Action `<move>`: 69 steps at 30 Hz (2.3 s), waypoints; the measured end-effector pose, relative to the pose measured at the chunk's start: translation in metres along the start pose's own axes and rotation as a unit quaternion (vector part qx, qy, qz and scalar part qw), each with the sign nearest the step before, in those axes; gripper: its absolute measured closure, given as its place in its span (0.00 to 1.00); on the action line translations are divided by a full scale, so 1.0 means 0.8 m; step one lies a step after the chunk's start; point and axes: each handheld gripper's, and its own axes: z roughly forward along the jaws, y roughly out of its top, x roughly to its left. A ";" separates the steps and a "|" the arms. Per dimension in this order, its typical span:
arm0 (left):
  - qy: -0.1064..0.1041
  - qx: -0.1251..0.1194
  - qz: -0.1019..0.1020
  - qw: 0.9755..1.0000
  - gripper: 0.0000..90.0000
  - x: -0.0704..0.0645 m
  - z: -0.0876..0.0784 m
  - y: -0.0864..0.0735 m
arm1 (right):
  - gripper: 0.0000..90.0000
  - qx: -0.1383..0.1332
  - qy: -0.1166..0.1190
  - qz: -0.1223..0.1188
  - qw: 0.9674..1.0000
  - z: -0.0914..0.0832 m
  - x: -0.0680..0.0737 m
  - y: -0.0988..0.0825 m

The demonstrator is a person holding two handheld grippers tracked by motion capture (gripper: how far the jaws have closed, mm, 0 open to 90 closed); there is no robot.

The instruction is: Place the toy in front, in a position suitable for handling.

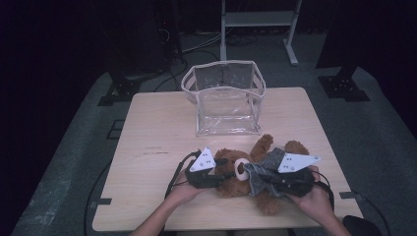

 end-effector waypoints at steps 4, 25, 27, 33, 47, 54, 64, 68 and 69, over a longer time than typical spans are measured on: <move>0.000 -0.004 -0.007 1.000 0.57 0.004 -0.001 0.003 | 0.84 -0.015 0.033 -0.038 0.999 -0.004 0.017 0.001; -0.020 0.021 -0.031 0.999 0.52 0.031 0.018 0.024 | 0.84 0.035 0.028 -0.154 0.987 0.060 0.058 0.010; -0.019 0.021 -0.028 0.999 0.51 0.031 0.018 0.026 | 0.84 0.031 0.027 -0.141 0.989 0.047 0.054 0.004; -0.025 0.000 -0.021 0.999 0.45 0.025 0.018 0.033 | 0.84 -0.013 0.025 -0.082 0.996 0.007 0.032 -0.002; -0.041 -0.012 -0.002 0.999 0.29 0.008 0.025 0.037 | 0.84 -0.063 -0.002 0.021 0.998 -0.040 -0.017 -0.015; -0.017 0.023 0.037 0.999 0.28 -0.006 0.044 0.036 | 0.84 -0.048 -0.030 0.061 0.997 -0.035 -0.040 -0.016; 0.002 0.044 0.056 0.997 0.39 -0.010 0.044 0.034 | 0.84 -0.025 -0.063 0.087 0.994 -0.044 -0.063 -0.029; 0.003 0.049 0.061 0.997 0.39 -0.013 0.040 0.033 | 0.84 -0.023 -0.070 0.103 0.992 -0.048 -0.076 -0.034; 0.003 0.049 0.061 0.997 0.39 -0.013 0.040 0.033 | 0.84 -0.025 -0.065 0.111 0.991 -0.046 -0.079 -0.035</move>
